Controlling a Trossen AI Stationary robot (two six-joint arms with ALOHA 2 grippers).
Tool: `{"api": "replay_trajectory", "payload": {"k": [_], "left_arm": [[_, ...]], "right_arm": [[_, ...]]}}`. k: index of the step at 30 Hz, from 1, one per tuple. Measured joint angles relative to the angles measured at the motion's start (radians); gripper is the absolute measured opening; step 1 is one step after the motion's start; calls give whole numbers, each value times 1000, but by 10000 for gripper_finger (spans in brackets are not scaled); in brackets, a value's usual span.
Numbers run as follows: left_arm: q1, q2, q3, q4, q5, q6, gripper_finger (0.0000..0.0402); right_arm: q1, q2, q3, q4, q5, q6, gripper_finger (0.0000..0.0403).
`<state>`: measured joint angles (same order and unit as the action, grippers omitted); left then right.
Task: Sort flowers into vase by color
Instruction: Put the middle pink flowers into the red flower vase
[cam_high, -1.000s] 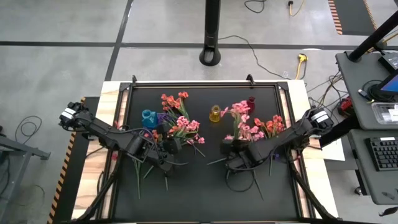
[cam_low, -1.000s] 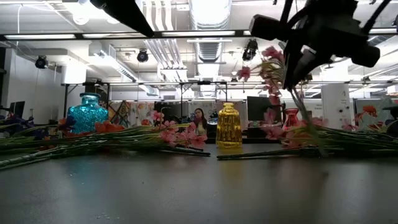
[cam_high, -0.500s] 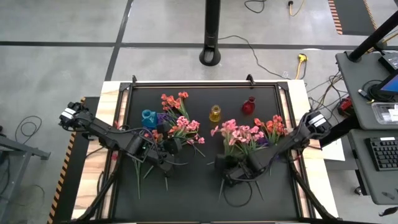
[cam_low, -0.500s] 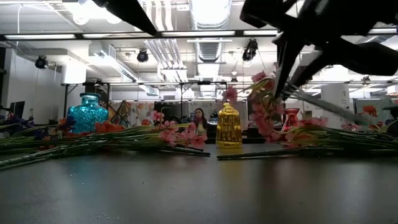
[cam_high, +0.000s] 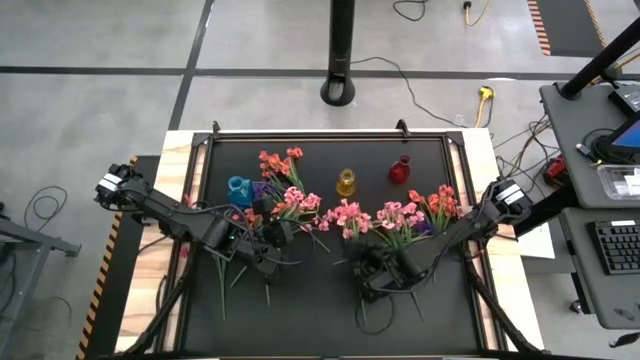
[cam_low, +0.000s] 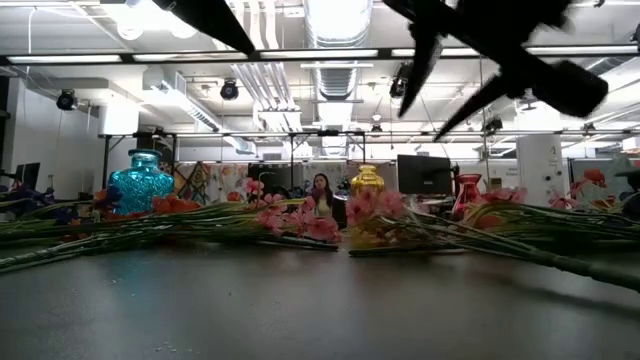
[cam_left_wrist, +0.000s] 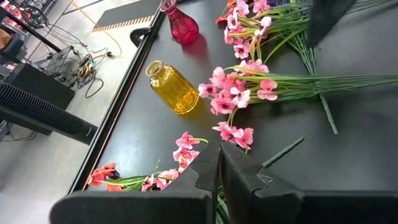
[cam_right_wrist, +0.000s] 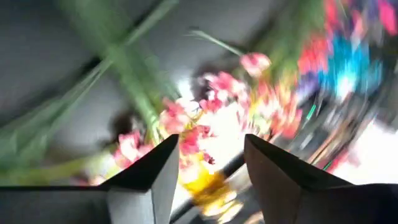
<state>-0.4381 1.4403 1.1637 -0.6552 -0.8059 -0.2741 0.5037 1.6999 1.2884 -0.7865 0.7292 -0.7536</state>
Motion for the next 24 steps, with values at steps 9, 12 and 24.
{"api": "replay_trajectory", "payload": {"k": [9, 12, 24], "left_arm": [[5, 0, 4, 18, -58, -88, 0], [5, 0, 19, 19, -77, -89, 0], [3, 0, 53, 7, -75, -94, 0]], "right_arm": [[-85, -5, 61, -26, -188, 1259, 216], [-103, -2, 46, -27, -281, 1537, 223], [-142, 96, 17, -14, -320, 1814, 243]]}}
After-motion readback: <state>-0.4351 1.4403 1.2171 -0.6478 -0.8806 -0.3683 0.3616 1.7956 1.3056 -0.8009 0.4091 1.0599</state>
